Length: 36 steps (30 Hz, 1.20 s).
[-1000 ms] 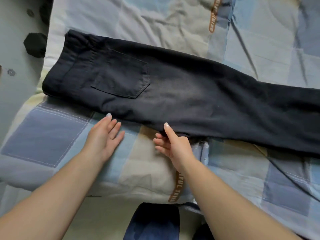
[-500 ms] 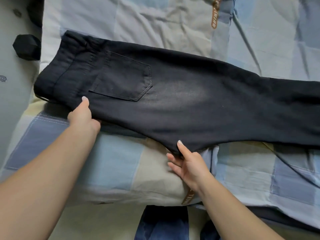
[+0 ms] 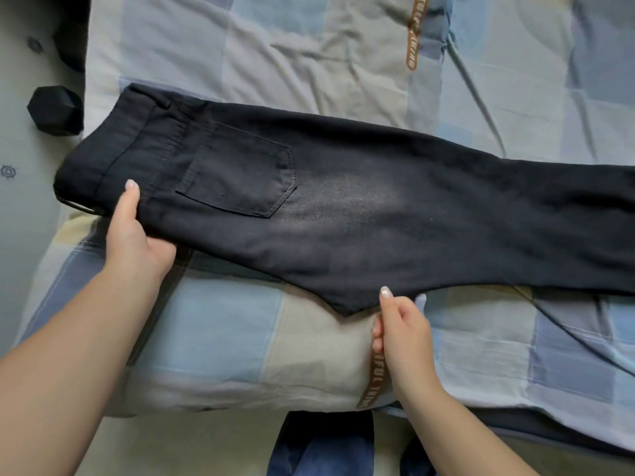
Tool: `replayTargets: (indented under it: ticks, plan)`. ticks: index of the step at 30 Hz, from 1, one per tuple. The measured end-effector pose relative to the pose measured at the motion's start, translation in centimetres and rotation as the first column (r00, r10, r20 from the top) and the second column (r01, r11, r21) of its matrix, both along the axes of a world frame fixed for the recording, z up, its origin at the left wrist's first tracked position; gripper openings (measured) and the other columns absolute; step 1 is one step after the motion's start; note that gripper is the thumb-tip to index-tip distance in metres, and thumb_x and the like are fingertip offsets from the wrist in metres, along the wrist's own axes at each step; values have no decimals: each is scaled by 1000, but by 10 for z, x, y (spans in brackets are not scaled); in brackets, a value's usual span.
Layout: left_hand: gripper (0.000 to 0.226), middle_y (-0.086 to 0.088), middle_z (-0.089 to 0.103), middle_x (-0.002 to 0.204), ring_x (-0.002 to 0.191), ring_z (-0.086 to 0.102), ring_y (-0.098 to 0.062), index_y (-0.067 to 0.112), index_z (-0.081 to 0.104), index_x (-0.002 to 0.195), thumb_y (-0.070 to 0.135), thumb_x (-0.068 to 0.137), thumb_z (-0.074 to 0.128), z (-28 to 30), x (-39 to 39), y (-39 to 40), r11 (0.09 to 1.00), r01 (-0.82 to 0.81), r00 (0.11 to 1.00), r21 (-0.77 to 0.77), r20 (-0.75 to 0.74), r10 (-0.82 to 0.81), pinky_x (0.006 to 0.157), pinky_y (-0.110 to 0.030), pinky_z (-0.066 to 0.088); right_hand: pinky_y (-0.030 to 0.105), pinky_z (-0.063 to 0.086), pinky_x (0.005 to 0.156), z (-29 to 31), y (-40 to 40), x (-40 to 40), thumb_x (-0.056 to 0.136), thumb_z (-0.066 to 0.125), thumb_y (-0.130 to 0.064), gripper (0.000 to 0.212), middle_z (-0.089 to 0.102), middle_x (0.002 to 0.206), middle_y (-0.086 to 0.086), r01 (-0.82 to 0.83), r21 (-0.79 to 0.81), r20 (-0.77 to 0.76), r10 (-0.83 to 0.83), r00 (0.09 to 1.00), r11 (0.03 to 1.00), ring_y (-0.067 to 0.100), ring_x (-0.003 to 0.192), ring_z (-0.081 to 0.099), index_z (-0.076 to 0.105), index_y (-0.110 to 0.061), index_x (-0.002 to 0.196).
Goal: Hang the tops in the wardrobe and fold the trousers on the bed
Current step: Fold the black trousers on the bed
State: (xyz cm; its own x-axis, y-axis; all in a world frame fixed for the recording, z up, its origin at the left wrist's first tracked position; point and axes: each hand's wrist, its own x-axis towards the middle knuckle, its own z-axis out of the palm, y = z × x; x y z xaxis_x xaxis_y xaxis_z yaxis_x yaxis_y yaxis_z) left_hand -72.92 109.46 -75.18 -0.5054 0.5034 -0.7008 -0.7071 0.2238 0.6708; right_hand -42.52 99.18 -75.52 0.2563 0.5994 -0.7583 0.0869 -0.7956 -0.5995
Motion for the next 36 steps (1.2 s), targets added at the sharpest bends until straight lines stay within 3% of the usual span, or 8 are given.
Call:
replayTargets:
  ticks: [7, 10, 15, 19, 22, 26, 32, 36]
  plan:
    - [30, 2, 73, 92, 94, 69, -14, 18, 72, 73, 8, 90, 49, 69, 57, 19, 959, 215, 976, 186, -71, -205, 88, -34, 54, 25, 55, 74, 30, 113, 5, 94, 53, -41, 19, 70, 95, -5, 67, 79, -362, -34, 932, 995, 6, 87, 69, 62, -24, 98]
    - [29, -8, 67, 113, 107, 64, -20, 4, 67, 111, 8, 85, 55, 92, 103, 21, 882, 458, 872, 108, -245, -423, 95, -35, 51, 38, 51, 92, 43, 157, 10, 91, 54, -49, 37, 61, 121, -2, 44, 20, -546, -26, 837, 999, 11, 110, 60, 55, -26, 120]
    - [44, 5, 64, 107, 96, 60, 1, 21, 59, 110, 18, 66, 66, 112, 204, 6, 633, 736, 359, -241, -653, -666, 87, -16, 46, 54, 43, 96, 70, 195, 52, 89, 43, -64, 65, 47, 142, 7, 38, 6, -748, -21, 663, 999, 24, 127, 49, 42, -26, 141]
    - [64, 1, 48, 120, 120, 40, 3, 30, 49, 133, 4, 75, 60, 106, 299, -5, 267, 902, -86, -339, -747, -660, 106, -12, 27, 37, 57, 78, 86, 201, 129, 90, 31, -69, 71, 71, 108, 12, 192, 15, -847, -89, 525, 981, 26, 95, 69, 60, -12, 122]
    - [81, -6, 26, 154, 141, 23, -22, 33, 29, 146, 3, 80, 64, 95, 359, -7, 168, 848, -307, -503, -725, -616, 115, -30, 21, 39, 54, 88, 82, 198, 193, 91, 24, -70, 77, 67, 117, 15, 167, 79, -823, -30, 568, 983, 28, 106, 65, 59, -10, 123]
    - [88, -4, 7, 161, 146, 11, -22, 34, 16, 151, 7, 81, 63, 77, 445, -9, 79, 770, -496, -633, -672, -551, 115, -38, 21, 39, 56, 84, 84, 193, 282, 88, 51, -57, 60, 67, 115, 17, -18, 61, -765, 59, 641, 998, 28, 103, 67, 63, -6, 118]
    - [92, -5, -3, 162, 148, 4, -24, 29, 4, 153, 10, 82, 59, 43, 551, -21, 25, 691, -584, -722, -579, -568, 115, -39, 24, 29, 52, 73, 61, 181, 374, 84, 56, -11, 25, 69, 95, 4, -370, 188, -21, 381, 924, 910, 19, 85, 66, 62, -16, 107]
    - [94, -7, -12, 161, 148, -4, -25, 29, -5, 153, 12, 84, 58, 22, 615, -25, 2, 659, -619, -752, -544, -567, 117, -41, 21, 15, 43, 57, 36, 175, 434, 88, 50, -11, 26, 64, 90, -11, -325, 198, 78, 316, 946, 925, 3, 77, 59, 57, -30, 104]
